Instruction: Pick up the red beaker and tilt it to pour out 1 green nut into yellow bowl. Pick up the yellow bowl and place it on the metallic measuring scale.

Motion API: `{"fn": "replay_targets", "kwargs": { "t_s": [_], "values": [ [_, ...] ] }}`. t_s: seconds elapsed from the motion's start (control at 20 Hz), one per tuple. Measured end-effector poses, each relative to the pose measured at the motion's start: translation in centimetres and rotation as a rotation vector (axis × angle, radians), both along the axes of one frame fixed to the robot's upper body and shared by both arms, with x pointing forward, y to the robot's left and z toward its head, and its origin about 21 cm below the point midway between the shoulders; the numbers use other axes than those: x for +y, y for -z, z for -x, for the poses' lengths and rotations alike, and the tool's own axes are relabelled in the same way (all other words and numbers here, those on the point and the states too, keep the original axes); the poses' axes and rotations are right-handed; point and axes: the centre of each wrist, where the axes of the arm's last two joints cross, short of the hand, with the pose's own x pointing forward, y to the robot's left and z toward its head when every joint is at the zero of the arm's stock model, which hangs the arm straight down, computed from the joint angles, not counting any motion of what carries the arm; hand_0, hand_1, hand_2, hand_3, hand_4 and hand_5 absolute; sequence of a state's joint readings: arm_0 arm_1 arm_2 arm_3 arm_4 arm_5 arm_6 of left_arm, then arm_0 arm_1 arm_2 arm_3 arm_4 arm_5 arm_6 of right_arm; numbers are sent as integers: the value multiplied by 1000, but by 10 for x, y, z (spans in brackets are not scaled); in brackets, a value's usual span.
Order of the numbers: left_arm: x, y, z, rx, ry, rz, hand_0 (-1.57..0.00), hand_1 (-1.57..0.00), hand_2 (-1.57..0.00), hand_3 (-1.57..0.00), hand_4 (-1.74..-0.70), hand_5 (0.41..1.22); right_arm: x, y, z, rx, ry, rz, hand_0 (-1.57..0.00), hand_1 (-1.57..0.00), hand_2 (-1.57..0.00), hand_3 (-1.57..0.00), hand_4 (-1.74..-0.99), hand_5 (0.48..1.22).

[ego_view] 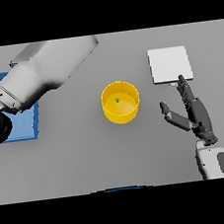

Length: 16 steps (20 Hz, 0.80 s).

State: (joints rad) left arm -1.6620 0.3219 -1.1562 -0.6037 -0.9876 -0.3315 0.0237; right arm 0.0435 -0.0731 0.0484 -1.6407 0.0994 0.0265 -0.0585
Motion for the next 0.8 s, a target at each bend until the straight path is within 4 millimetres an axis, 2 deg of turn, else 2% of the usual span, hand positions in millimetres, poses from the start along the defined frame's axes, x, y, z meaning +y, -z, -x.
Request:
{"fn": "replay_targets", "kwargs": {
  "t_s": [0.1, 0.15, 0.2, 0.25, 0.3, 0.4, 0.6, 0.65, 0.75, 0.8],
  "values": [
    [22, -40, -13, -53, -96, 145, -1571, -1508, -1504, -1453, -1537, 1214, 0, 0, -1, 4, -3, 6, 1, 1, 1, 1, -1274, 642],
    [24, -48, -14, -50, -108, 191, -1571, -1520, -1517, -1477, -1578, 1216, 3, -3, -5, 0, -19, 4, 1, 1, 1, 1, -1281, 644],
    [44, -64, -22, -34, -181, 309, -1571, -1530, -1528, -1445, -1611, 1217, 3, -1, -5, 8, -22, 11, 1, 1, 1, 1, -1292, 645],
    [80, -77, -32, -19, -285, 475, -1571, -1539, -1537, -1435, -1637, 1218, 2, -4, -7, 0, -20, 18, 1, 1, 1, 1, -1299, 649],
    [105, -83, -37, 5, -338, 599, -1571, -1545, -1544, -1453, -1658, 1218, 1, -3, -7, -2, -26, 19, 1, 1, 1, 1, -1306, 651],
    [153, -80, -46, 52, -441, 828, -1571, -1554, -1553, -1418, -1688, 1219, -2, -2, -7, -21, -32, 21, 1, 1, 1, 1, -1312, 653],
    [215, -63, -49, 26, -518, 1122, -1571, -1564, -1564, -1437, -1719, 1220, -3, 2, -8, -29, -48, 48, 1, 1, 1, 1, -1298, 651],
    [227, -55, -50, 11, -571, 1196, -1571, -1566, -1565, -1398, -1724, 1220, 0, 1, -10, -31, -49, 54, 1, 1, 1, 1, -1294, 649],
    [250, -35, -50, -18, -656, 1289, -1571, -1568, -1567, -1406, -1730, 1221, 1, 0, -8, -31, -47, 43, 1, 1, 1, 1, -1276, 651],
    [255, -26, -50, -38, -686, 1320, -1571, -1568, -1568, -1439, -1732, 1221, 3, 1, -10, -16, -51, 32, 1, 1, 1, 1, -1276, 654]
  ]
}}
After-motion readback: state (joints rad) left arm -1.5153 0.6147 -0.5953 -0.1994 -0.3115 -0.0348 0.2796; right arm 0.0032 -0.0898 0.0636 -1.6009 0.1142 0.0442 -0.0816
